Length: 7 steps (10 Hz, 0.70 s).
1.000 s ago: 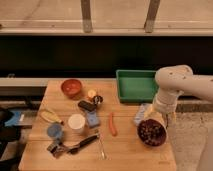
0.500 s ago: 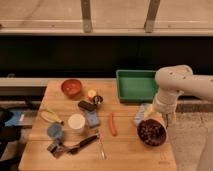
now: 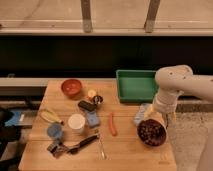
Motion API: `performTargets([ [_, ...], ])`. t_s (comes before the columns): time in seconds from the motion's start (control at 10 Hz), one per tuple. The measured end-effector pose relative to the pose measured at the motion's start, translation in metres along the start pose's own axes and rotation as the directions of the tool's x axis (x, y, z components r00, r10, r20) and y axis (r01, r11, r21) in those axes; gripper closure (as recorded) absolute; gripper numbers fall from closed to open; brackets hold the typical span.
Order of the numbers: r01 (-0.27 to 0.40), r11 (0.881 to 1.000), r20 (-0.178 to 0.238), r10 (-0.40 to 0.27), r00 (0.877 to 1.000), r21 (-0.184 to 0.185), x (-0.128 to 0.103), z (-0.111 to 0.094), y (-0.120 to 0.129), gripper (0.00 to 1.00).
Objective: Place grapes in table surface
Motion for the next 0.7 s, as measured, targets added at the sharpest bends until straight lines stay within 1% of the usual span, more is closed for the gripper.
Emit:
performTargets([
  [0.4, 0.000, 1.000, 0.001, 0.000, 1.000, 0.000, -0.0004, -0.0002, -0.0003, 0.20],
  [0.7, -0.006, 1.000, 0.025, 0.006, 1.000, -0.002, -0.0086, -0.0080, -0.0042, 0.20],
])
